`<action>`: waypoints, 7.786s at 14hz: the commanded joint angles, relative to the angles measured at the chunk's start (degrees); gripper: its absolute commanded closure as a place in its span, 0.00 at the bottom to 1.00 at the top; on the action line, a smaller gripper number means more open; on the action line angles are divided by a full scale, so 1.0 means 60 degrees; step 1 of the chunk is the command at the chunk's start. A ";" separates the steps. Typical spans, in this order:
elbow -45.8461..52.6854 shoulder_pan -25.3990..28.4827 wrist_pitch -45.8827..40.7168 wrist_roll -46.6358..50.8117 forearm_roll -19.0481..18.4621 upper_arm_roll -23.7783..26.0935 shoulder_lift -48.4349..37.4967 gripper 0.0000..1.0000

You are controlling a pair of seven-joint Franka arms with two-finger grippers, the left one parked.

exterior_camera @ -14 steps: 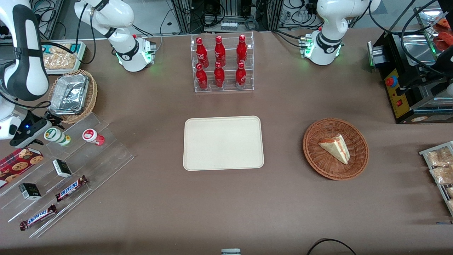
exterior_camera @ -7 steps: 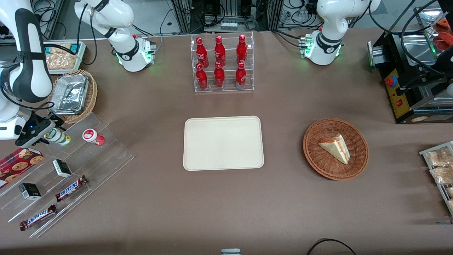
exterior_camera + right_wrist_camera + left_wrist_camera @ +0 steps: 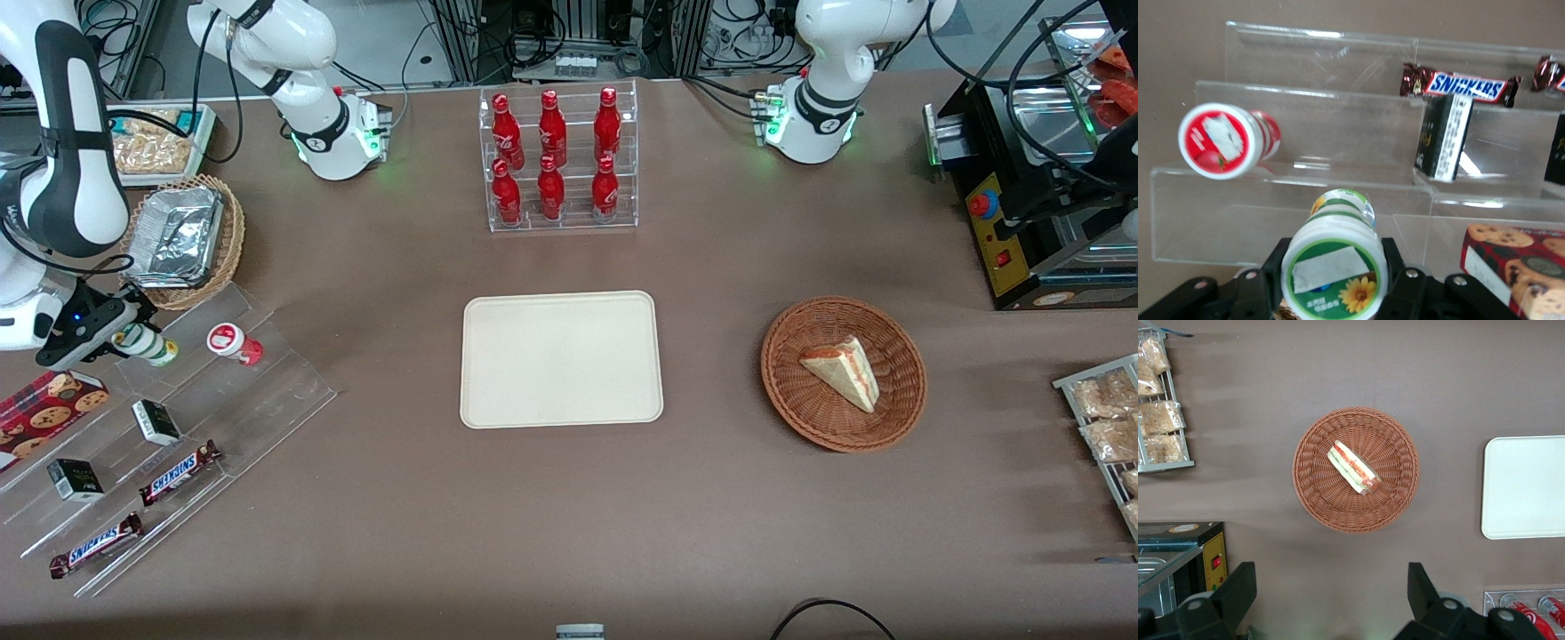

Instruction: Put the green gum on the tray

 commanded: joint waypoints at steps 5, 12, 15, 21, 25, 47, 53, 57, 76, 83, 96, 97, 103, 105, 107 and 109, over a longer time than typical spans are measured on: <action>0.2298 0.1607 -0.2657 0.2568 -0.0018 0.0007 0.0417 1.00; 0.2388 0.4082 -0.2953 0.6756 0.0011 0.0007 0.0638 1.00; 0.2664 0.5078 -0.2909 0.8747 0.0477 0.0007 0.1076 1.00; 0.3879 0.6880 -0.2792 1.2366 0.1373 0.0007 0.2437 1.00; 0.4658 0.8096 -0.2396 1.4433 0.1330 -0.0007 0.3449 1.00; 0.6490 1.0179 -0.0156 1.8510 0.1344 -0.0007 0.6644 1.00; 0.6460 1.0208 0.0122 1.8510 0.1344 -0.0007 0.6893 0.54; 0.6431 1.0223 0.0372 1.8466 0.1227 -0.0007 0.6937 0.00; 0.6431 0.9915 -0.2656 1.5964 -0.0218 -0.0124 0.4683 0.00; 0.6416 0.8643 -0.4460 1.3942 -0.0137 -0.0081 0.3496 0.00; 0.5436 0.4558 -0.4769 1.1670 0.0714 0.0329 0.2003 0.00; 0.5188 0.4177 -0.4769 1.1655 0.0714 0.0460 0.1754 0.00; 0.4542 0.2417 -0.4930 1.0397 0.0612 0.1120 0.0640 0.00; 0.4221 0.2197 -0.5120 1.0351 0.0612 0.1121 0.0274 0.00; 0.4116 0.1963 -0.5411 1.0205 0.0612 0.1135 -0.0049 0.00; 0.4131 0.1903 -0.5924 1.0117 0.0597 0.1121 -0.0298 0.00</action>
